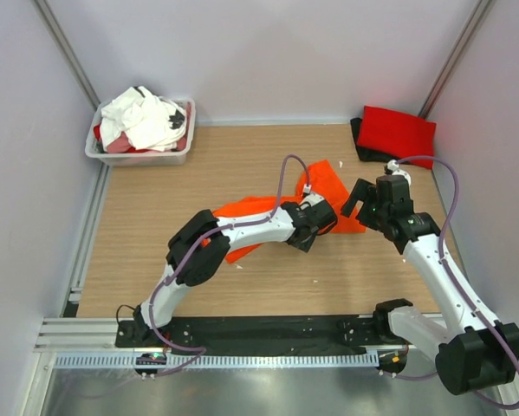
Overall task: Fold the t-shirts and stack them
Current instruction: Flatten the tshirt out
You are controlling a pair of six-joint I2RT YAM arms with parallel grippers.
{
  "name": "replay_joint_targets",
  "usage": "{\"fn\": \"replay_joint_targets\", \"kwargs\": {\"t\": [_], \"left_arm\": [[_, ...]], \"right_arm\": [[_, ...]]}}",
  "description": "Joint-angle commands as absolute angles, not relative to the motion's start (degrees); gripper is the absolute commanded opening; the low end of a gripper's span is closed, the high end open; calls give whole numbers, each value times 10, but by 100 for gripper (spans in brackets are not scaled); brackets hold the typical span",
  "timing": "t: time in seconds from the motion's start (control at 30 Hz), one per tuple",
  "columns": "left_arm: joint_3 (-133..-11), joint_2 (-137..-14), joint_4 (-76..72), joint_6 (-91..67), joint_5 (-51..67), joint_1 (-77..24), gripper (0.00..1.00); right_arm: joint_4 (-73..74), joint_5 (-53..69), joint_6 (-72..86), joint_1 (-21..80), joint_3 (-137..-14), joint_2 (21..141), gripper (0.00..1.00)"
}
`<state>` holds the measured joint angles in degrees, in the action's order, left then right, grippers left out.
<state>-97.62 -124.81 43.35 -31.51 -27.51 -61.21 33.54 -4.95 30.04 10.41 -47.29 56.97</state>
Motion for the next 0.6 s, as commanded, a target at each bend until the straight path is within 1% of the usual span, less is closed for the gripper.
{"fn": "replay_joint_targets", "kwargs": {"t": [0.0,0.13,0.27,0.47,0.5,0.57], "left_arm": [[-978,-1271,430,-339,-325,-608,78],[-976,-1283,428,-363,-364,-608,77],[-964,-1295,416,-371,-394,-607,73],[-958,-1307,379,-376,-432,-603,58],[-956,-1310,372,-375,-436,-599,53],[-952,-1310,366,-374,-439,-593,45]], "right_arm": [[345,-36,289,106,-485,559,93],[345,-34,285,106,-490,559,93],[345,-34,281,106,-488,559,93],[335,-25,280,105,-477,565,93],[334,-25,280,106,-477,565,93],[334,-25,278,106,-475,566,93]]}}
